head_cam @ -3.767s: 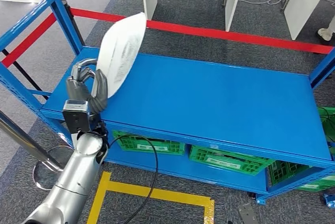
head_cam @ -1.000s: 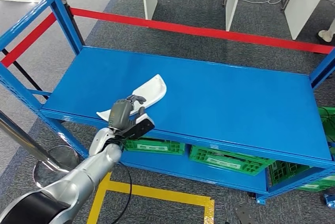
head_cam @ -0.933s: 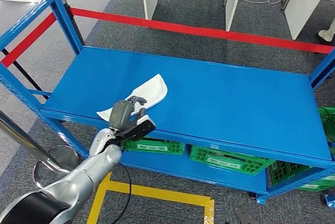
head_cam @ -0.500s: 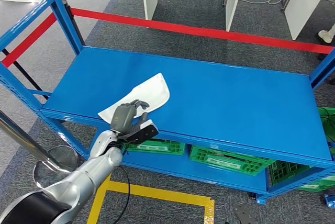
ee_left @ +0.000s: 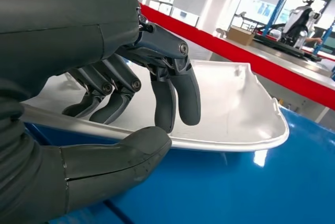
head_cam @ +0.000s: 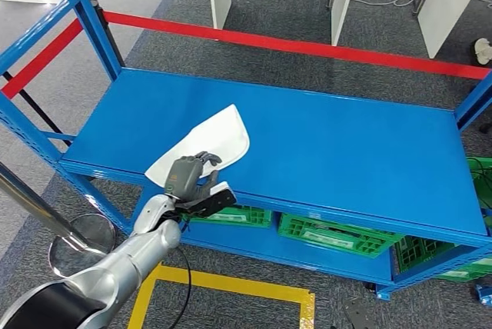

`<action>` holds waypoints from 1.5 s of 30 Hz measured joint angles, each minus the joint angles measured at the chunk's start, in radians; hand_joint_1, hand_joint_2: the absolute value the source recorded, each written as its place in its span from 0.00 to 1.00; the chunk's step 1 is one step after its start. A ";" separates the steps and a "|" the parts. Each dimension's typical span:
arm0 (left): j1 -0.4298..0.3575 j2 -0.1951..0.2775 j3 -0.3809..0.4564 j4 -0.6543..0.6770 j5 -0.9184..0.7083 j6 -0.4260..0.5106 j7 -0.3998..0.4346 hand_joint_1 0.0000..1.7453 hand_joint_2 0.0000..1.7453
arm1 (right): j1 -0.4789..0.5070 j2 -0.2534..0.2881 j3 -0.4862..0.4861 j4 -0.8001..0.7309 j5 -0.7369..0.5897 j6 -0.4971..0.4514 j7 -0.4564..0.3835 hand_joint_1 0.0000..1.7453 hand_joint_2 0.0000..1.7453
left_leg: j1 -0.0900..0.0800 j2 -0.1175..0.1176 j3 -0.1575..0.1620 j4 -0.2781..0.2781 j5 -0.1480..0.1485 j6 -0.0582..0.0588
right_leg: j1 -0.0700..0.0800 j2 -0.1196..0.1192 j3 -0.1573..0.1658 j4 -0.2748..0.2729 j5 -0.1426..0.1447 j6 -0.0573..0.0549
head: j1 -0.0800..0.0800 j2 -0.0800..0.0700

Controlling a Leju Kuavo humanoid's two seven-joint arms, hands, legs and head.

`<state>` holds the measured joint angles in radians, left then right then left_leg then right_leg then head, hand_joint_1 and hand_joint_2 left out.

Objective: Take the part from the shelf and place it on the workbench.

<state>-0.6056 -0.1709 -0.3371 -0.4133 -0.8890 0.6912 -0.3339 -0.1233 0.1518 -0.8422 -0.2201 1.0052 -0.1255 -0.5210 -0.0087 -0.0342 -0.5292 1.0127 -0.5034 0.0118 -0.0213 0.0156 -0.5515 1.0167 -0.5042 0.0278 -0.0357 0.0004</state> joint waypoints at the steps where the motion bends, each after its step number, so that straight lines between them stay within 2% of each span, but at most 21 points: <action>1: 0.000 0.000 -0.003 0.001 -0.004 0.000 0.003 1.00 1.00 | 0.000 0.000 0.000 0.000 0.000 0.000 0.000 0.00 1.00 | 0.000 0.000 0.000 0.000 0.000 0.000 | 0.000 0.000 0.000 0.000 0.000 0.000 | 0.000 0.000; 12: 0.000 -0.001 -0.014 0.006 -0.043 0.005 0.024 1.00 1.00 | 0.000 0.000 0.000 0.000 0.000 0.000 0.001 0.00 1.00 | 0.000 0.000 0.000 0.000 0.000 0.000 | 0.000 0.000 0.000 0.000 0.000 0.000 | 0.000 0.000; 19: 0.004 0.000 -0.015 0.003 -0.156 0.007 0.059 1.00 1.00 | 0.000 0.000 0.000 0.000 0.000 0.000 0.002 0.00 1.00 | 0.000 0.000 0.000 0.000 0.000 0.000 | 0.000 0.000 0.000 0.000 0.000 0.000 | 0.000 0.000; 23: 0.017 -0.002 0.017 -0.024 -0.276 0.008 0.057 1.00 1.00 | 0.000 0.000 0.000 0.000 0.000 0.000 0.002 0.00 1.00 | 0.000 0.000 0.000 0.000 0.000 0.000 | 0.000 0.000 0.000 0.000 0.000 0.000 | 0.000 0.000; 28: 0.046 -0.016 0.104 -0.101 -0.355 0.008 -0.001 1.00 1.00 | 0.001 0.000 0.001 0.000 0.000 0.000 0.003 0.00 1.00 | 0.000 0.000 0.000 0.000 0.000 0.000 | 0.000 0.000 0.000 0.000 0.000 0.000 | 0.000 0.000; 37: 0.097 -0.103 0.375 -0.356 -0.432 0.009 -0.189 1.00 1.00 | 0.002 0.000 0.010 0.000 0.002 -0.001 0.008 0.00 1.00 | 0.000 0.000 0.000 0.000 0.000 0.000 | 0.000 0.000 0.000 0.000 0.000 0.000 | 0.000 0.000; 45: 0.117 -0.155 0.497 -0.475 -0.403 0.009 -0.277 1.00 1.00 | 0.002 0.000 0.011 0.000 0.003 -0.003 0.009 0.00 1.00 | 0.000 0.000 0.000 0.000 0.000 0.000 | 0.000 0.000 0.000 0.000 0.000 0.000 | 0.000 0.000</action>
<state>-0.4881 -0.3264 0.1595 -0.8884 -1.2917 0.7000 -0.6108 -0.1218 0.1519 -0.8309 -0.2201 1.0079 -0.1283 -0.5118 -0.0086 -0.0343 -0.5292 1.0127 -0.5034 0.0118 -0.0213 0.0154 -0.5515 1.0167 -0.5042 0.0279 -0.0357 0.0004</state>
